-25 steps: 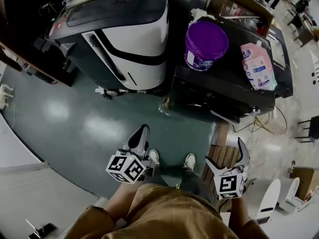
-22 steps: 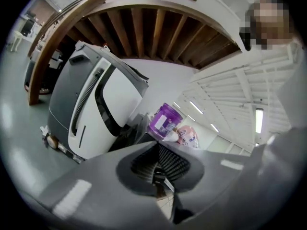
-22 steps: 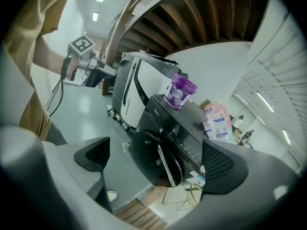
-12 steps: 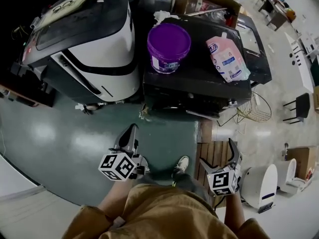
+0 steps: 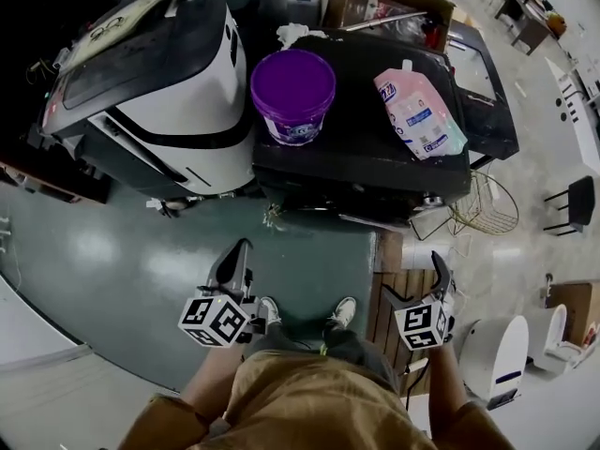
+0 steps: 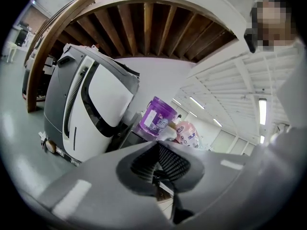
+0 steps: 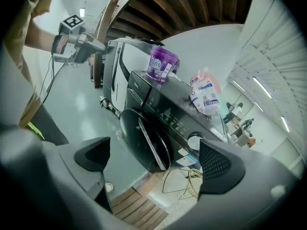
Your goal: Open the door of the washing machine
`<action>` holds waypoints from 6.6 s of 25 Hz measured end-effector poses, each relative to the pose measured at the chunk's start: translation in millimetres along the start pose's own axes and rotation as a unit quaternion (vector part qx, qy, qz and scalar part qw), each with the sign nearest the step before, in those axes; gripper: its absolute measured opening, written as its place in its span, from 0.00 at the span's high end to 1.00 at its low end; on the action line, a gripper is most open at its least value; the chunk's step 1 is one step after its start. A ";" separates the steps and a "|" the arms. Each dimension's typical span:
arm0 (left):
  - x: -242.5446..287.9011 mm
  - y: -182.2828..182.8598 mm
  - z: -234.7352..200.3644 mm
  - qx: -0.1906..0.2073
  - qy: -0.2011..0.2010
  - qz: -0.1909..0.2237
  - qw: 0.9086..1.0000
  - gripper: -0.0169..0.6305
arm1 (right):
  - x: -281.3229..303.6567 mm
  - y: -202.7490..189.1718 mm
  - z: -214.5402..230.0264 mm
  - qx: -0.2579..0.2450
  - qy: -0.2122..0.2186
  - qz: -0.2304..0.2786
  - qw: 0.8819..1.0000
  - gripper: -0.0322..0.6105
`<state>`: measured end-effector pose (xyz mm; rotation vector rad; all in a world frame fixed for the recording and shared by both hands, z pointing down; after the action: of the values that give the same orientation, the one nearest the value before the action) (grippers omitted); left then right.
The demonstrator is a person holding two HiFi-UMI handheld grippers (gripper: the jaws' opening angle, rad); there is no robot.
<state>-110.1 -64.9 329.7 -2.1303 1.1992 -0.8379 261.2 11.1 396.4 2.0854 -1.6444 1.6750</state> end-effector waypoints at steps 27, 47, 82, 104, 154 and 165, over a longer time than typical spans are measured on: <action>-37.8 -79.4 3.4 0.031 0.142 -0.003 0.989 0.88 | 221.4 -152.3 15.3 -0.089 0.116 -0.096 0.985 0.18; -54.5 -128.8 -5.7 0.008 0.184 -0.002 0.983 0.88 | 269.0 -167.1 22.3 -0.116 0.099 -0.098 0.983 0.38; -54.2 -144.6 -47.5 -0.014 0.152 -0.075 0.985 0.88 | 279.4 -166.2 35.7 -0.181 0.053 -0.223 0.956 0.69; -53.2 -149.0 -59.4 -0.023 0.156 -0.090 0.983 0.88 | 274.0 -151.9 33.3 -0.221 0.057 -0.224 0.947 0.71; -94.1 -100.2 -112.8 0.008 0.023 -0.113 0.993 0.88 | 121.5 -166.1 -216.3 -0.099 0.135 -0.281 0.945 0.76; -132.9 -113.5 -81.2 0.003 0.062 -0.079 0.995 0.88 | 98.0 -147.0 -269.8 -0.110 0.199 -0.207 0.952 0.76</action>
<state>-163.5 90.1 430.9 -2.2189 1.0975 -1.0552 161.1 160.5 664.1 1.6927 -1.1198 1.5553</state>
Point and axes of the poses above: the fingertips, and each gripper's own axes: x forward along the fingers, z to its right, y out of its top, the point moved 4 cm from there along -x, backward along the fingers, and after that the axes turned 8 degrees about -x, right-handed, at the moved point
